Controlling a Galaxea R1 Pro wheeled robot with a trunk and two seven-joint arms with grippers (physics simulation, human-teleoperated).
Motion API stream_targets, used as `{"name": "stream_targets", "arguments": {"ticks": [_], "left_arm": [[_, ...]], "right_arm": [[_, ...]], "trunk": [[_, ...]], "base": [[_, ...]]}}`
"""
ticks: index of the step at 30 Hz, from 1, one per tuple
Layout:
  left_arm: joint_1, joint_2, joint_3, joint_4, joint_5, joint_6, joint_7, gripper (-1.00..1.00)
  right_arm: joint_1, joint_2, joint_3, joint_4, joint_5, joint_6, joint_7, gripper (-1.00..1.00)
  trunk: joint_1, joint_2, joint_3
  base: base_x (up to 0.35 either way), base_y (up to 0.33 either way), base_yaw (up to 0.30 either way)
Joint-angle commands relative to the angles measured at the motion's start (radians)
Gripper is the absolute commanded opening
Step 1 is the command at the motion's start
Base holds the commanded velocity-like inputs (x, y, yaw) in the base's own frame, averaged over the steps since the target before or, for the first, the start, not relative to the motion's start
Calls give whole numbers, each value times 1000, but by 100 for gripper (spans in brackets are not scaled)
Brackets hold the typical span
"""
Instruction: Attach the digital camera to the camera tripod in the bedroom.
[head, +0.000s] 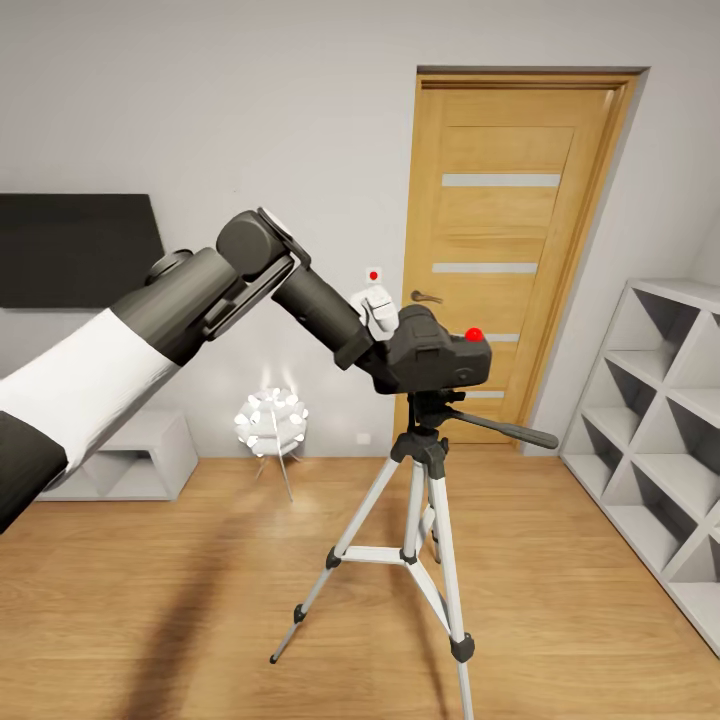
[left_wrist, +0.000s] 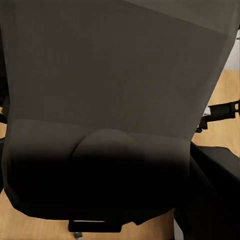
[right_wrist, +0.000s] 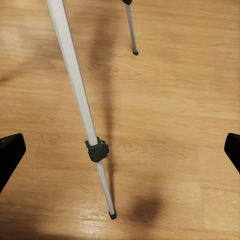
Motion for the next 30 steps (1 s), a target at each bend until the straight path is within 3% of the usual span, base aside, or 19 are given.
{"name": "stream_targets", "arguments": {"ticks": [1, 30], "left_arm": [[-2, 1, -2, 0, 3, 9, -2, -100], [-2, 7, 1, -5, 3, 9, -3, -100]], "right_arm": [[-2, 0, 4, 4, -11, -5, 10, 100], [-2, 0, 3, 4, -11, -5, 10, 100]], "trunk": [[1, -2, -2], [1, -2, -2]], "base": [[0, 0, 0], [47, 0, 0]]}}
